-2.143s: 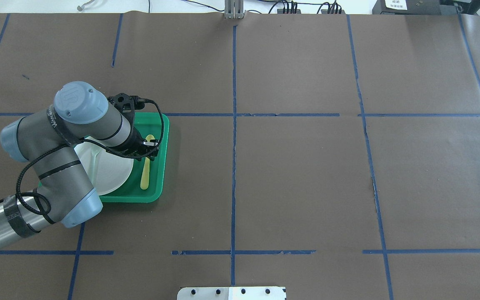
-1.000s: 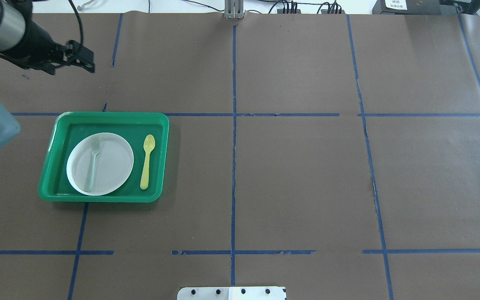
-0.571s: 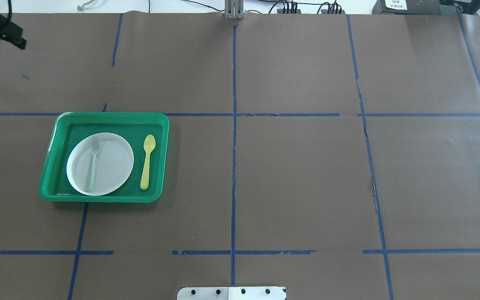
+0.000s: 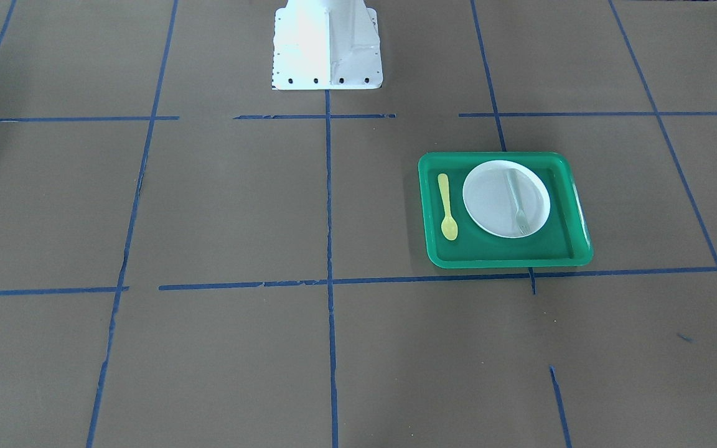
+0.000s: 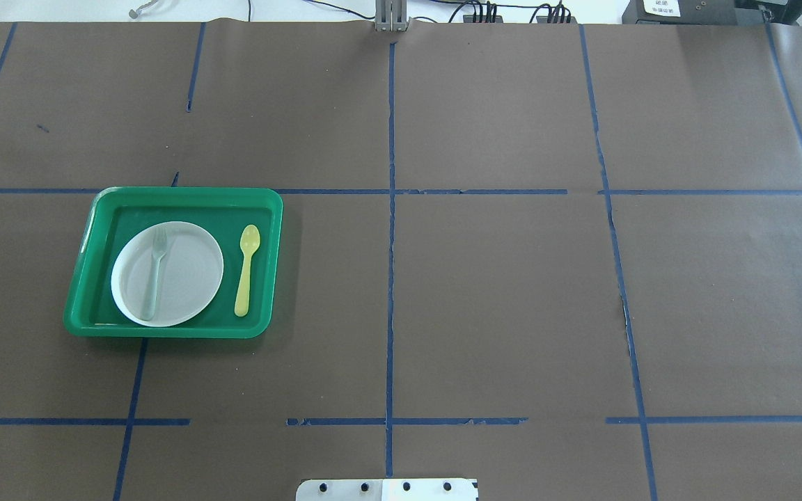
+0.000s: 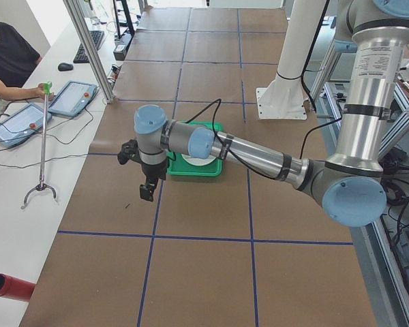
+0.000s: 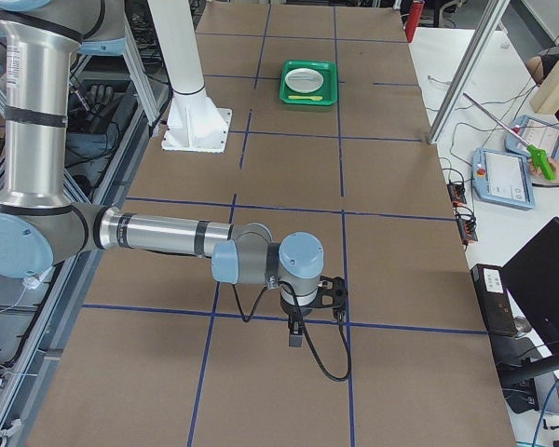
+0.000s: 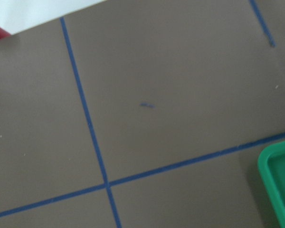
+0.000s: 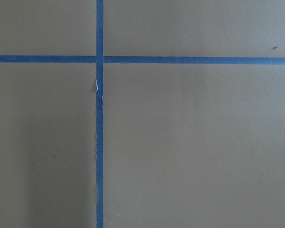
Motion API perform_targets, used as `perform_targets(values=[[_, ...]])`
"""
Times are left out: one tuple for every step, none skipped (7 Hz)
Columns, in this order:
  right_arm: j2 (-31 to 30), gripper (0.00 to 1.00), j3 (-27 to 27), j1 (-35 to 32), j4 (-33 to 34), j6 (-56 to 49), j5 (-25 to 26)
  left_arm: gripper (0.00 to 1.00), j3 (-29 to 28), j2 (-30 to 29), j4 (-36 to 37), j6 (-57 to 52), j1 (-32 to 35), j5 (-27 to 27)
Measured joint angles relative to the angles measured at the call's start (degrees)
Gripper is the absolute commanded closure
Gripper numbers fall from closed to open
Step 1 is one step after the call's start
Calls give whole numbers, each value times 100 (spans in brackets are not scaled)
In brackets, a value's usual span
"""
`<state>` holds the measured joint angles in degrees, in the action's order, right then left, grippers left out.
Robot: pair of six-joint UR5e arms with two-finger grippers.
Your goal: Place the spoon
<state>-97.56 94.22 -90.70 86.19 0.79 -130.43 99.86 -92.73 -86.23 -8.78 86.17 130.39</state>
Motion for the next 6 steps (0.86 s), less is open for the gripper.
perform_targets(values=[[0,0,0,0,1,0,0,0,-224,321,-256,-135,57,46],[1,0,0,0,2,0,0,0,-586,491,-656,-171,75,64],[0,0,0,0,3,0,0,0,-915,571,-1067,-177,80,71],[1,0,0,0,3,0,0,0,-1089,611,-1315,-169,96,75],[0,0,0,0,3,0,0,0,-1145,626,-1401,-156,130,80],[0,0,0,0,3,0,0,0,-1145,613,-1395,-112,167,131]])
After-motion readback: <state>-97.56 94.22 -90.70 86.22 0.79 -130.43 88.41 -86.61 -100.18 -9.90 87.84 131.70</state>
